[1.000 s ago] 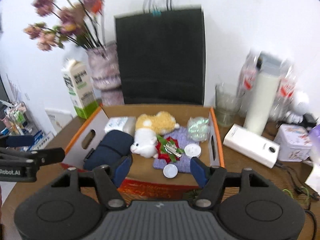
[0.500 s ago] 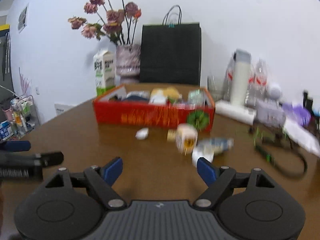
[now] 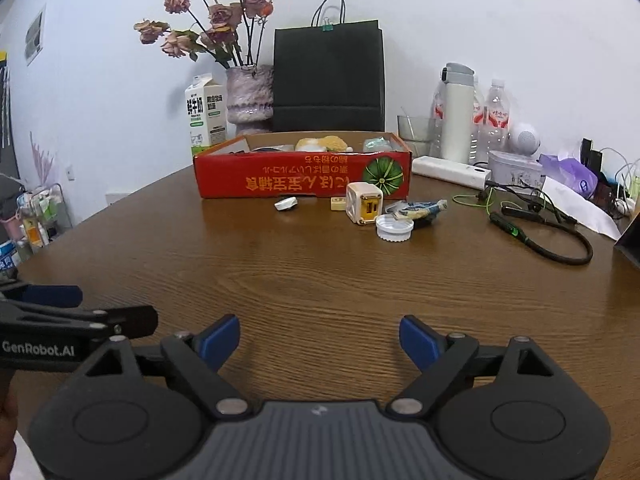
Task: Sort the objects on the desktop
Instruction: 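Grasp the white earbud case with the left gripper while the right grasps the cube charger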
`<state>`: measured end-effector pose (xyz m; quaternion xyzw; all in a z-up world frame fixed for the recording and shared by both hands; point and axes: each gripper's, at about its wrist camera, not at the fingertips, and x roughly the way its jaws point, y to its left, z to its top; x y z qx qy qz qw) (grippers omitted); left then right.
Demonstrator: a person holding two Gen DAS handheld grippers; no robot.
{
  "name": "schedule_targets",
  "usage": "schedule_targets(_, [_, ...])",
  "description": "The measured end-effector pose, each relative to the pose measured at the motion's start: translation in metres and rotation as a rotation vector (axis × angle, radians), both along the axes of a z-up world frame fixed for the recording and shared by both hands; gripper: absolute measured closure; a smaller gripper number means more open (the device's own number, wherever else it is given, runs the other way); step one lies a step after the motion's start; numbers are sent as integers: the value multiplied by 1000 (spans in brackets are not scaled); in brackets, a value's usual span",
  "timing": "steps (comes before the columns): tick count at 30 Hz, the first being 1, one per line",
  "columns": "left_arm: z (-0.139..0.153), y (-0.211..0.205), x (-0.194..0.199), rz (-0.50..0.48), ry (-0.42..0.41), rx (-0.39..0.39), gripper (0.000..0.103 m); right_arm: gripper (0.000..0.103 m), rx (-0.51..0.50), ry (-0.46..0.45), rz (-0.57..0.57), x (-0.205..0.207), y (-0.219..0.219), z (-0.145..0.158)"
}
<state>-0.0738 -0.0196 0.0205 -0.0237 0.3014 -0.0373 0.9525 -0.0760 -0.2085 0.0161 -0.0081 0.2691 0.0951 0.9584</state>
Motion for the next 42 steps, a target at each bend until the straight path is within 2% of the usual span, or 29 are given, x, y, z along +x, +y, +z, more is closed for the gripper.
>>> schedule_targets(5, [-2,1,11,-18,16,22,0,17,6,-19,9,8,-3,2])
schedule_targets(8, [1,3,38,-42,51,8,0,20,1,-55,40,27,-8,12])
schedule_targets(12, [10,0,90,-64,21,15,4,31,-28,-73,66,76,-16,28])
schedule_targets(14, [12,-4,117,-80,-11,35,13,32,-36,-71,87,107,-19,33])
schedule_targets(17, [9,-15,161,-120,1,64,26,33,-66,-51,130,155,-19,31])
schedule_targets(19, [5,-22,189,-174,17,54,34,35,-68,10,140,190,-19,24])
schedule_targets(21, [1,-28,211,-212,19,43,38,57,-48,65,147,218,-20,17])
schedule_targets(24, [-7,-28,235,-247,11,-10,41,60,-48,74,151,237,-22,11])
schedule_targets(26, [-12,-25,248,-257,34,-51,49,64,-21,86,157,245,-24,7])
schedule_targets(27, [-14,-25,253,-259,48,-63,53,72,-13,93,160,245,-25,6])
schedule_targets(28, [-16,-24,258,-251,64,-80,60,72,-12,98,157,246,-25,4])
schedule_targets(30, [-17,-23,263,-236,67,-102,80,72,-15,90,154,244,-23,2])
schedule_targets(32, [-18,-22,263,-247,72,-121,79,72,-29,76,170,241,-21,2])
schedule_targets(36, [-9,-14,244,-227,3,-143,80,72,-15,34,165,231,-21,7])
schedule_targets(42, [26,-1,179,-142,-107,-160,80,72,18,-71,173,203,-18,30])
